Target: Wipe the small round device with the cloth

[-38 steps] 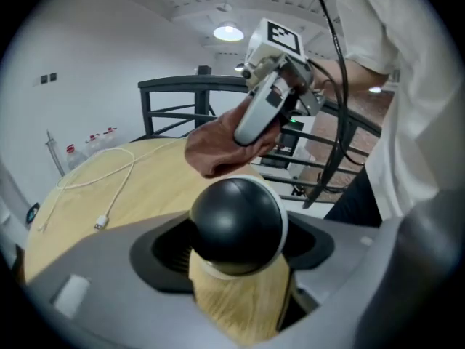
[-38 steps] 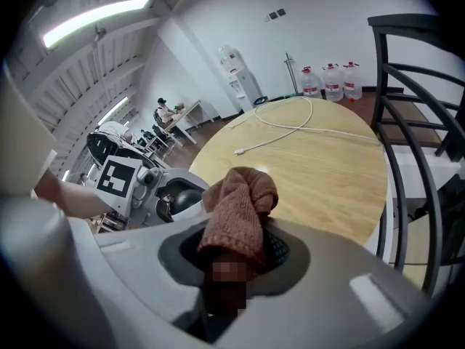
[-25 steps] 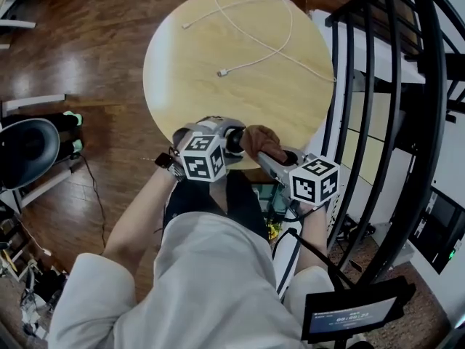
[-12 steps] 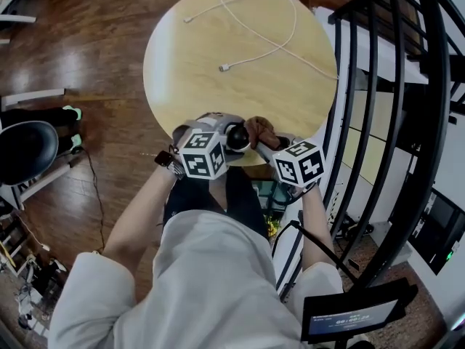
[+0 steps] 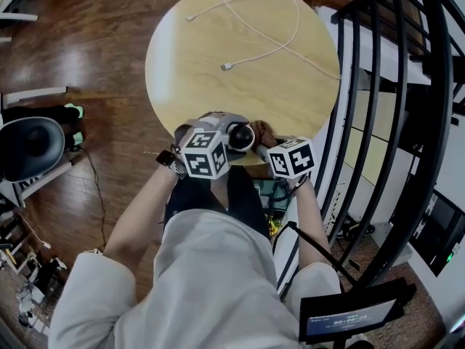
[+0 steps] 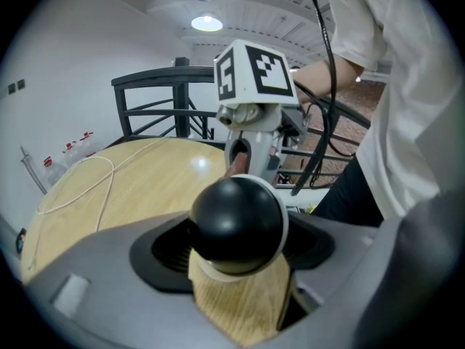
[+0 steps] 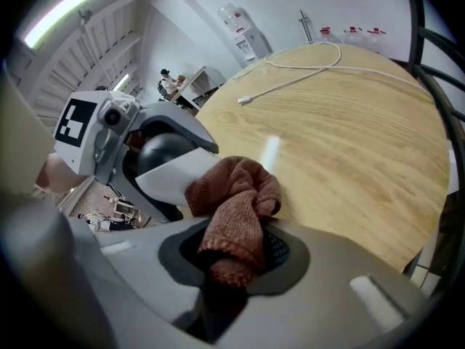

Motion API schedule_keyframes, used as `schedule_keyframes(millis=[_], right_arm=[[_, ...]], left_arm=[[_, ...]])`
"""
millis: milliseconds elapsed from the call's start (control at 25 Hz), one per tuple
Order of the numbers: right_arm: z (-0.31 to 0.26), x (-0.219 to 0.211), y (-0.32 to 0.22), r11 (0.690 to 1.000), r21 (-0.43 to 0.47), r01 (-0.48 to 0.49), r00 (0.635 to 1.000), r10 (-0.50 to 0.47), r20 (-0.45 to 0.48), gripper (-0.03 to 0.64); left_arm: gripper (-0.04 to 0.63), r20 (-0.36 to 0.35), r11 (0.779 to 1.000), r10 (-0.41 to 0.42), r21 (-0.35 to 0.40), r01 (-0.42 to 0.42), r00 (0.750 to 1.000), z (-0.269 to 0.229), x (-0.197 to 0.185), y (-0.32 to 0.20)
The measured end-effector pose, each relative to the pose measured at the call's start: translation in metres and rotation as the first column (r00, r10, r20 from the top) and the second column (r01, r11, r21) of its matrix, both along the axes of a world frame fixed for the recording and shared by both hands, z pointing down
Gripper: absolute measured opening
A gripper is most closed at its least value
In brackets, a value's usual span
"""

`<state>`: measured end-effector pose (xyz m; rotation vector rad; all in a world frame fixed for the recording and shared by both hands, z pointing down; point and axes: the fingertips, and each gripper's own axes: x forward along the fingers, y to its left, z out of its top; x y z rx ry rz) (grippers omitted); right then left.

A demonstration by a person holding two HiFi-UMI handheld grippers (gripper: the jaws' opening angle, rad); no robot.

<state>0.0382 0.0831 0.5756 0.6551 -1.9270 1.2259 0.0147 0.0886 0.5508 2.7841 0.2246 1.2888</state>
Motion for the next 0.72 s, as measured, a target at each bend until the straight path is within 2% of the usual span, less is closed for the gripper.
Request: schedule_keyframes(millis=[200, 360, 440, 480, 520, 560, 600, 640, 680, 720], right_arm=[[0.011, -0.001, 0.004, 1.000, -0.015, 0.009, 1.000, -0.009, -0.022, 0.087], [0.012, 0.003, 0.002, 1.000, 0.002, 0.011, 0.998, -0.011, -0.054, 0.089], [0.011, 0.007, 0.001, 1.000, 0.015, -0.022, 0.998, 0.023, -0.057, 0.088], [0.010, 0.010, 0.002, 0.999, 0.019, -0.047, 0.997, 0.048, -0.054, 0.088], [0.008, 0.013, 0.004, 0.997, 0.022, -0.074, 0.996, 0.075, -0.050, 0.088], [0.006, 0.017, 0.006, 0.995, 0.024, -0.102, 0.994, 0.103, -0.045, 0.089], [0.004, 0.021, 0.008, 0.991, 0.026, -0.131, 0.991, 0.132, -0.036, 0.089], [0.002, 0.025, 0.010, 0.986, 0.026, -0.165, 0.986, 0.166, -0.022, 0.089], [-0.001, 0.029, 0.011, 0.979, 0.024, -0.203, 0.979, 0.204, -0.004, 0.089], [-0.004, 0.033, 0.010, 0.970, 0.022, -0.242, 0.970, 0.241, 0.016, 0.089]], left_arm=[[0.354, -0.007, 1.000, -0.001, 0.004, 0.001, 1.000, 0.000, 0.001, -0.002], [0.367, 0.012, 0.999, -0.025, 0.037, 0.024, 1.000, 0.007, -0.001, -0.003], [0.388, 0.018, 0.995, -0.089, 0.039, 0.088, 0.996, 0.011, -0.004, -0.002], [0.388, 0.008, 0.989, -0.149, 0.020, 0.149, 0.989, 0.010, -0.005, -0.002], [0.388, -0.006, 0.973, -0.231, -0.017, 0.231, 0.973, 0.008, -0.006, -0.001], [0.388, -0.017, 0.942, -0.329, -0.072, 0.327, 0.944, 0.005, -0.007, -0.002], [0.388, -0.015, 0.893, -0.436, -0.135, 0.430, 0.900, 0.002, -0.010, -0.003], [0.374, -0.001, 0.831, -0.534, -0.185, 0.525, 0.846, -0.001, -0.013, -0.005], [0.374, 0.019, 0.773, -0.610, -0.204, 0.600, 0.792, -0.004, -0.016, -0.009], [0.377, 0.034, 0.734, -0.659, -0.188, 0.652, 0.751, -0.007, -0.018, -0.014]])
